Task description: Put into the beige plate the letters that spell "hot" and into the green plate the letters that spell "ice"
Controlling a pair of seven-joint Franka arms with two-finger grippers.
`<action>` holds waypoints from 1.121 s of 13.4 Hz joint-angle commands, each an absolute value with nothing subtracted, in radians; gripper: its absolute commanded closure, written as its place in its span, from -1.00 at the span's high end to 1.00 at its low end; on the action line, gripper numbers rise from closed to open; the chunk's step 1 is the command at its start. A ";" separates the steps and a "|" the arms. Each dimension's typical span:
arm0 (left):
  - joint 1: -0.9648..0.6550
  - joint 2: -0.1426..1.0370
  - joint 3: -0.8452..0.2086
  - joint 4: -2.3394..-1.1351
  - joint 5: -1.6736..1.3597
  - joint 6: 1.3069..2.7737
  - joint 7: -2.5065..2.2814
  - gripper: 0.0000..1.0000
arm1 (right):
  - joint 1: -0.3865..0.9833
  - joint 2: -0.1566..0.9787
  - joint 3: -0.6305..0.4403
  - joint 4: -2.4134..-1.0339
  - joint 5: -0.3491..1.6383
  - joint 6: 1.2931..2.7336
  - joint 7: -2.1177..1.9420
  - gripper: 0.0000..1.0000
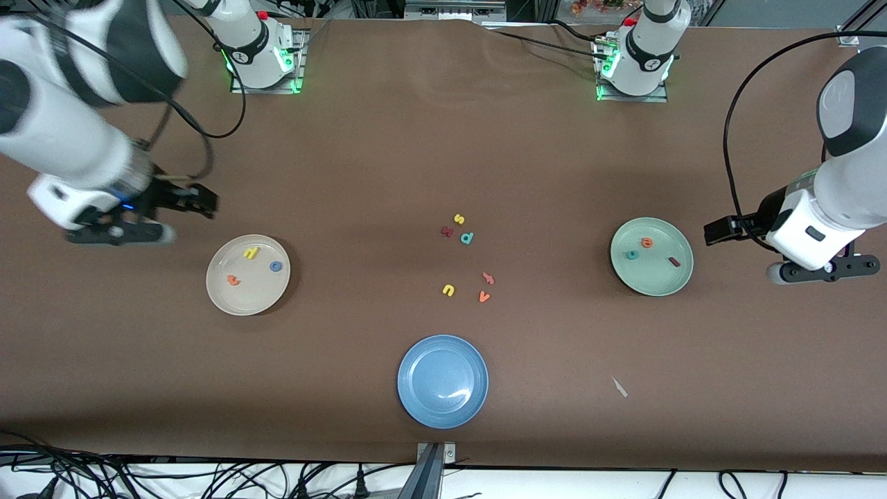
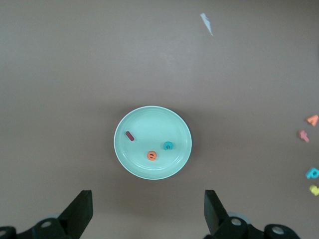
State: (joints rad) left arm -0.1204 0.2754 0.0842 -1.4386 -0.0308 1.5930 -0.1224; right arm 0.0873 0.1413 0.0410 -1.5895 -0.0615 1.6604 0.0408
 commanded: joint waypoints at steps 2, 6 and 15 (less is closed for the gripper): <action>-0.106 0.215 0.094 -1.520 -0.064 1.618 -0.041 1.00 | 0.080 0.133 -0.041 -1.537 0.006 1.595 -0.101 1.00; -0.029 0.232 0.006 -1.513 -0.049 1.615 0.009 1.00 | 0.087 0.133 -0.038 -1.528 -0.002 1.580 -0.095 1.00; 0.011 0.232 0.011 -1.465 -0.049 1.606 0.126 1.00 | 0.086 0.130 -0.048 -1.453 0.003 1.459 -0.100 1.00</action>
State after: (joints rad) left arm -0.0231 0.2449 0.0191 -1.4756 -0.0379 1.6067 0.0992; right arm 0.0850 0.1247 -0.0443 -1.5083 -0.0104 1.5094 -0.0900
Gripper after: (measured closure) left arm 0.000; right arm 0.000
